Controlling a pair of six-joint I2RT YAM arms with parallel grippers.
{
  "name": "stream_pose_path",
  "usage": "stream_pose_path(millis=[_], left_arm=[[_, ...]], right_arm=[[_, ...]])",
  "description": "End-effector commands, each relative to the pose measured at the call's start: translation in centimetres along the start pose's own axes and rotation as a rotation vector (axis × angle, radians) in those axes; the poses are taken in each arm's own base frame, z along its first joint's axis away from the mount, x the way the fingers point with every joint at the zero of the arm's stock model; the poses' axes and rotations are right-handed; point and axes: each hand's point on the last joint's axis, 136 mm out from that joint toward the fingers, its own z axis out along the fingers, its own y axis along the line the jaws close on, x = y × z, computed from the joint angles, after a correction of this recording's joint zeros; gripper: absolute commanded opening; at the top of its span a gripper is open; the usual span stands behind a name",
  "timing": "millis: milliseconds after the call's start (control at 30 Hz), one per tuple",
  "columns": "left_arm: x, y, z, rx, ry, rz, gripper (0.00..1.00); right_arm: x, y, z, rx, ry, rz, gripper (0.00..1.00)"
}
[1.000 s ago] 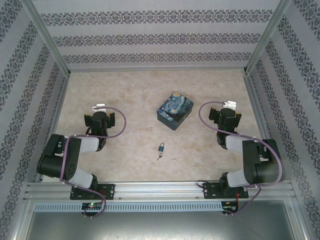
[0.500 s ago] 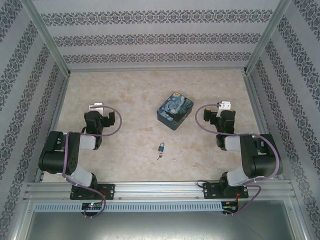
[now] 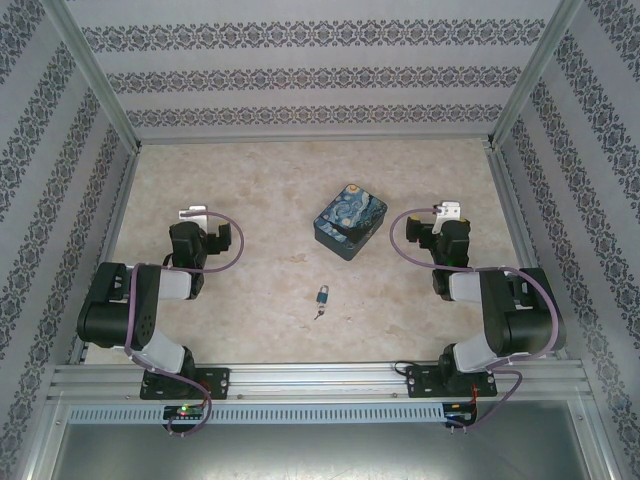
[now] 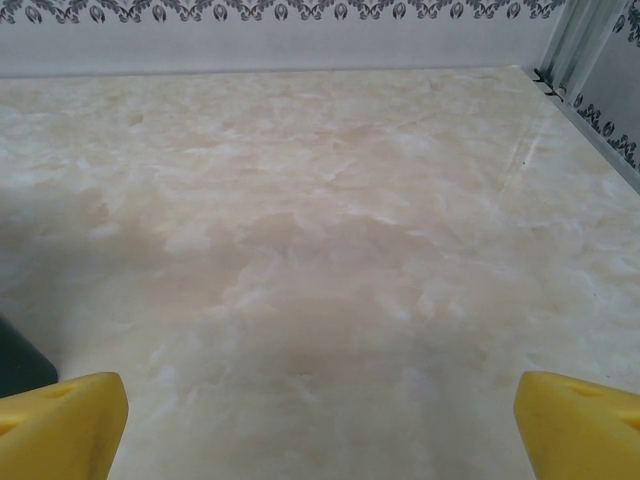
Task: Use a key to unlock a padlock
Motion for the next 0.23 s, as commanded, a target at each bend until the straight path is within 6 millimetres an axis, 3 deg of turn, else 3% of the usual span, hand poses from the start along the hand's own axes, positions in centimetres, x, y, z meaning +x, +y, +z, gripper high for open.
stream_pose_path(millis=[0,200], left_arm=[[-0.67,0.05,-0.01,0.007,-0.033,-0.015,0.99],[-0.74,0.05,-0.02,0.007,-0.037,-0.016,1.00]], right_arm=[[-1.15,0.56,0.25,-0.029,-0.034,-0.010,0.98],[-1.17,0.57,0.11,-0.035,-0.038,-0.013,0.98]])
